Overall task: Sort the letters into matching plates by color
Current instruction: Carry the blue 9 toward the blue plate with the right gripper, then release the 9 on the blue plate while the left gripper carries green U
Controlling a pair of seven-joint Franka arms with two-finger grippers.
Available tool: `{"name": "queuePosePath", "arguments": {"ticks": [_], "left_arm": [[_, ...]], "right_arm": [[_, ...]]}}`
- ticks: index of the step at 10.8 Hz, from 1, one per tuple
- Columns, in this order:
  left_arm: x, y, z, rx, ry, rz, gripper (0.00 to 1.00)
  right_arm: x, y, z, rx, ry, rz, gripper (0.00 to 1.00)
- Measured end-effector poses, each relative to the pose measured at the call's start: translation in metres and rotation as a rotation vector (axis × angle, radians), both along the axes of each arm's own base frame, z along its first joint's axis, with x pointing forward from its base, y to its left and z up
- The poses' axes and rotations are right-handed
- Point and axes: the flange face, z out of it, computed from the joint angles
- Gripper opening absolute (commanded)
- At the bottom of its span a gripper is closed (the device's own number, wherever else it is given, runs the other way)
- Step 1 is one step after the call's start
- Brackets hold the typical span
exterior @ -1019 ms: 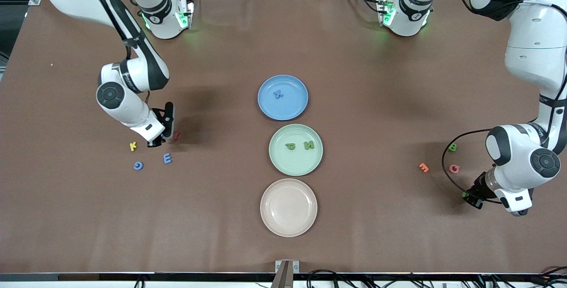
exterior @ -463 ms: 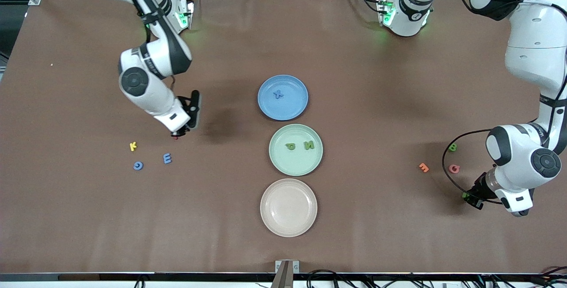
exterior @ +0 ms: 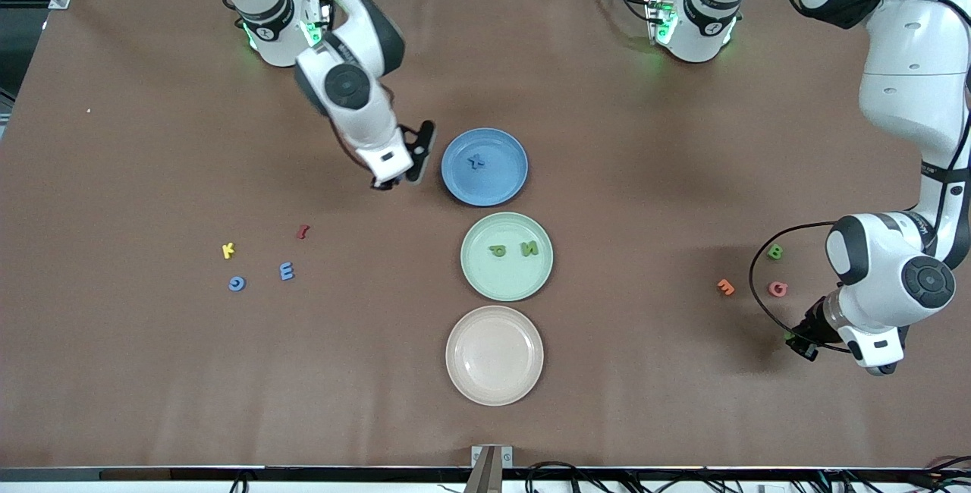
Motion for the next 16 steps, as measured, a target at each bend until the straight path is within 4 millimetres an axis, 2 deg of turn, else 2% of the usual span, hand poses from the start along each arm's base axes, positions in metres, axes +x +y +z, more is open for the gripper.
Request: {"name": "queuePosePath", "arguments": {"ticks": [3,5,6,8,9,10,11,13,16], "left_arm": [[0.0,-0.059,0.041,-0.047,0.04,-0.062,0.0],[-0.004,-0.098,0.076,-0.072,0.058,-0.101,0.0],[-0.007,-0.119,0.099,-0.081,0.058,-0.125,0.0],[-0.018,-0.147,0.15,-0.065,0.066,-0.161,0.0],[-0.023,-0.153,0.165,-0.056,0.068,-0.171,0.0],[-0.026,-0.163,0.167,-0.053,0.073,-0.188,0.0],[-0.029,-0.18,0.161,-0.053,0.084,-0.212,0.0],[-0.034,-0.204,0.153,-0.053,0.098,-0.245,0.0],[-0.036,-0.213,0.153,-0.053,0.099,-0.253,0.0]], "right_arm": [[-0.069,0.073,-0.001,0.003,-0.015,-0.131,0.0],[-0.102,0.103,-0.012,0.006,-0.015,-0.237,0.01],[-0.11,0.115,-0.018,0.004,-0.01,-0.291,0.08],[-0.11,0.132,-0.027,0.006,-0.001,-0.346,0.13],[-0.106,0.135,-0.03,0.007,0.001,-0.358,0.32],[-0.101,0.137,-0.032,0.008,0.001,-0.364,0.57],[-0.096,0.139,-0.035,0.009,0.002,-0.377,1.0],[-0.087,0.143,-0.038,0.011,0.002,-0.417,1.0],[-0.064,0.131,-0.033,-0.024,0.012,-0.467,1.0]]}}
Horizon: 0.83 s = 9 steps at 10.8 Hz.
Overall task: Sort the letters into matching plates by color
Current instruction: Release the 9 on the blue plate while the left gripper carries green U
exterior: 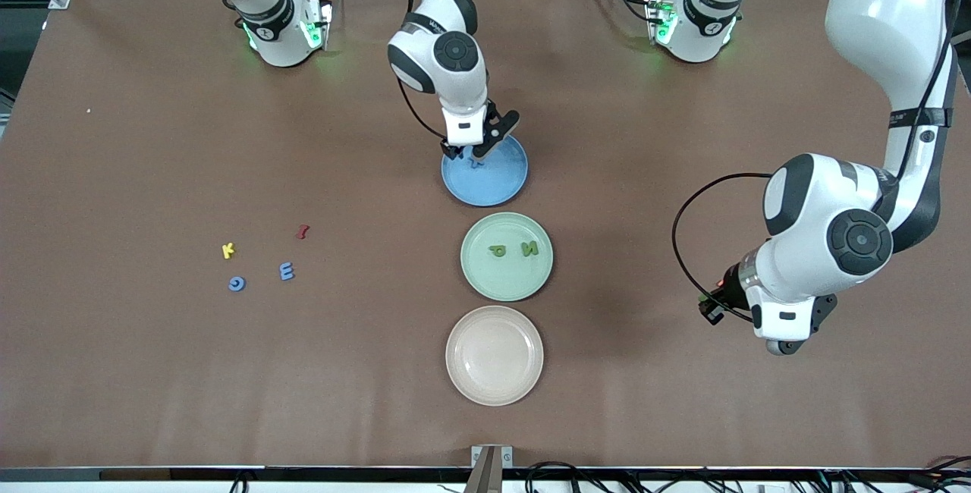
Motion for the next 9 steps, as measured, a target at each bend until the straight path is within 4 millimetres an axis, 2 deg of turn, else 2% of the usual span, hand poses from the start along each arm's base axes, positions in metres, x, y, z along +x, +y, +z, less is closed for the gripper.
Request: {"name": "queuePosePath", "arguments": {"ticks": [2,3,5,6,8,9], "left_arm": [[-0.004,-0.02,0.0,-0.001,0.002,0.007,0.0],[-0.008,-0.034,0.0,-0.002,0.004,0.02,0.0],[-0.016,-0.062,-0.001,-0.004,0.008,0.036,0.0],[-0.021,-0.078,-0.001,-0.005,0.01,0.038,0.0],[-0.035,-0.113,-0.005,0.003,0.03,0.022,0.0],[-0.04,-0.123,-0.009,0.007,0.04,0.013,0.0]], "right_arm": [[0.032,-0.03,0.026,-0.052,0.031,-0.065,1.0],[0.051,-0.054,0.049,-0.076,0.044,-0.112,1.0],[0.095,-0.12,0.09,-0.106,0.063,-0.23,1.0],[0.119,-0.157,0.099,-0.104,0.065,-0.257,1.0],[0.162,-0.232,0.096,-0.093,0.056,-0.265,1.0],[0.176,-0.262,0.094,-0.082,0.047,-0.28,0.99]]}}
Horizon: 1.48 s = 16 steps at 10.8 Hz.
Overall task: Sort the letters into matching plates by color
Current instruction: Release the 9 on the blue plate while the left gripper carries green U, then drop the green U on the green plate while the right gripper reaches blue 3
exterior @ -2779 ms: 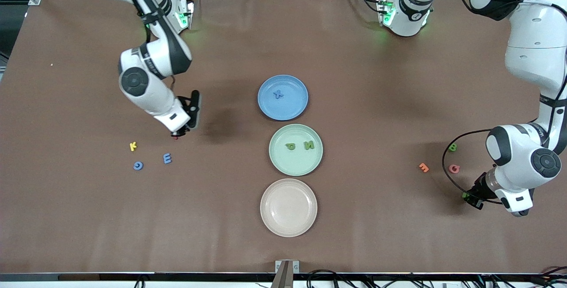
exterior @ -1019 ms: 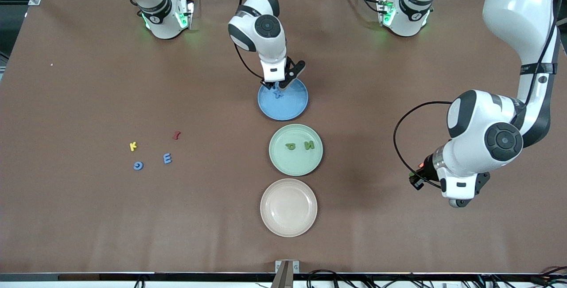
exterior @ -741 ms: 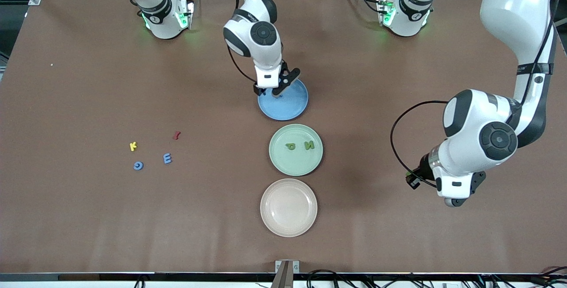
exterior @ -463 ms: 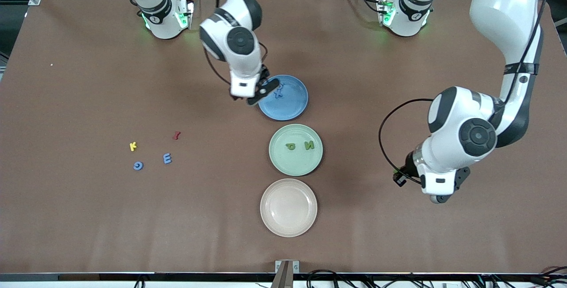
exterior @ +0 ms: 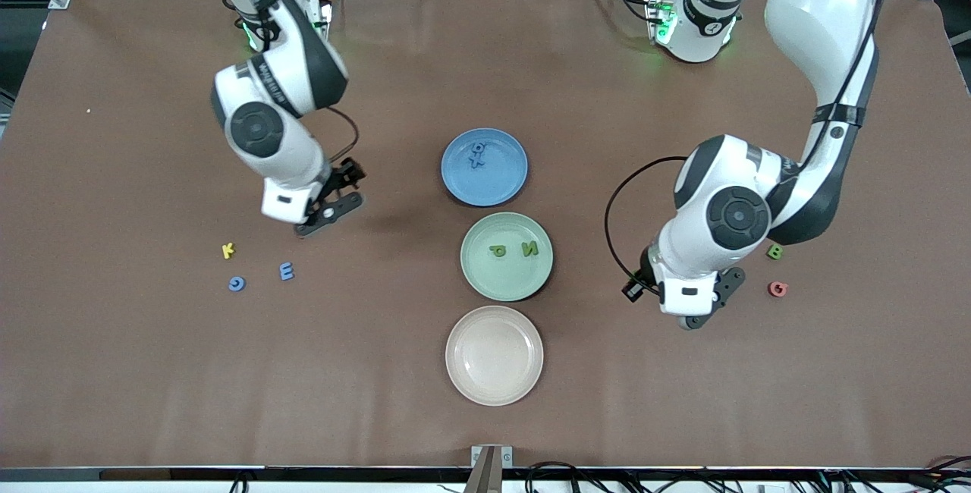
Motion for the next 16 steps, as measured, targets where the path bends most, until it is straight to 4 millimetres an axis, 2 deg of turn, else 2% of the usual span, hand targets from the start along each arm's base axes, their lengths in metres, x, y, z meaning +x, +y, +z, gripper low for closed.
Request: {"name": "queuePosePath", "arguments": {"ticks": [1,4,7,9,11,14,15,16], "left_arm": [[-0.005,-0.009,-0.006,0.004,0.011,-0.011,0.0],[-0.023,-0.037,-0.021,0.026,0.061,-0.038,0.0],[-0.051,-0.072,-0.043,0.066,0.135,-0.102,0.0],[-0.06,-0.088,-0.053,0.071,0.148,-0.124,0.0],[-0.063,-0.101,-0.052,0.053,0.12,-0.133,0.0],[-0.078,-0.142,-0.062,0.011,0.069,-0.138,0.0],[-0.081,-0.154,-0.069,-0.013,0.044,-0.138,0.13],[-0.081,-0.161,-0.076,-0.032,0.027,-0.14,0.99]], "right_arm": [[0.007,-0.015,-0.002,-0.002,-0.008,-0.012,0.99],[0.023,-0.036,-0.014,0.013,-0.049,-0.05,0.97],[0.045,-0.091,-0.041,0.009,-0.067,-0.121,0.9],[0.051,-0.12,-0.048,-0.002,-0.067,-0.134,0.86],[0.058,-0.133,-0.054,0.004,-0.096,-0.142,0.83],[0.065,-0.139,-0.089,0.019,-0.129,-0.151,0.76],[0.066,-0.143,-0.101,0.02,-0.131,-0.155,0.74],[0.067,-0.147,-0.11,0.02,-0.132,-0.161,0.72]]}}
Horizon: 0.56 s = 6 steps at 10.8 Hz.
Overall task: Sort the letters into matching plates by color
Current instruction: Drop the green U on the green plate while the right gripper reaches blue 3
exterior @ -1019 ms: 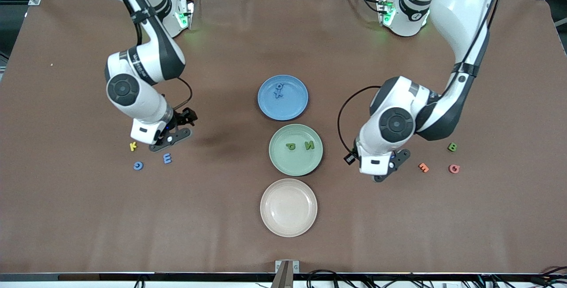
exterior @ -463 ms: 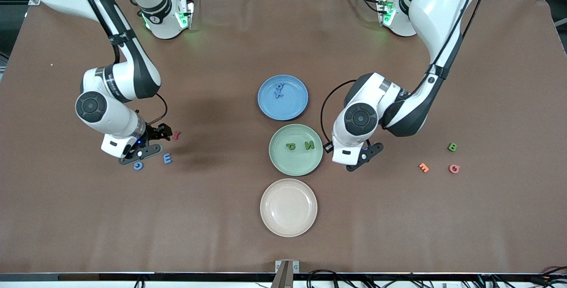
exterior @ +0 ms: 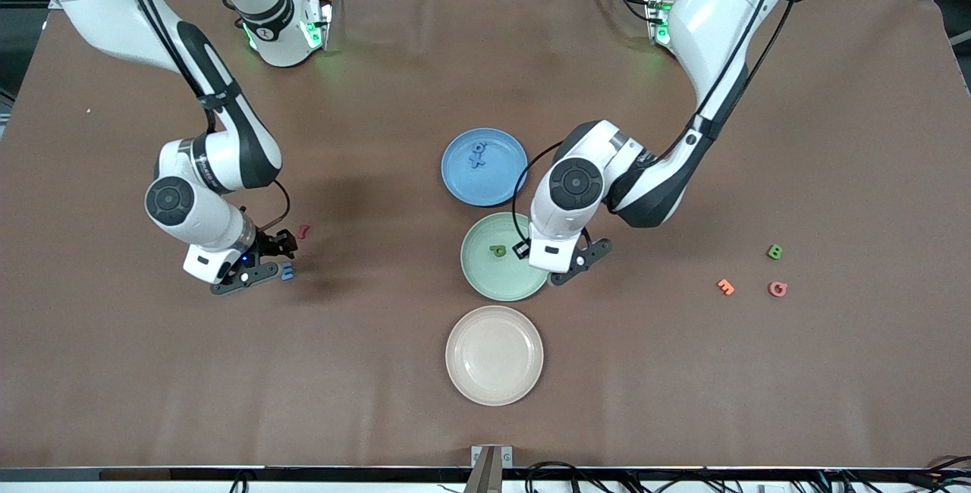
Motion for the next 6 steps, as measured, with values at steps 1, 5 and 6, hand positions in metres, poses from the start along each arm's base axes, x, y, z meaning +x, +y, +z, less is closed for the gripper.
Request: {"name": "queuePosePath", "arguments": {"ticks": [1,5,6], "left_arm": [[-0.001,-0.004,-0.006,-0.008,-0.004,-0.003,1.0],[-0.008,-0.012,-0.011,-0.002,-0.003,-0.028,1.0],[-0.006,-0.008,-0.013,0.017,-0.001,-0.031,1.0]], "right_arm": [[0.001,-0.004,-0.006,0.0,0.0,-0.004,0.72],[0.001,-0.005,-0.021,0.003,-0.001,-0.003,0.65],[0.0,-0.005,-0.025,0.003,0.003,-0.003,0.64]]}}
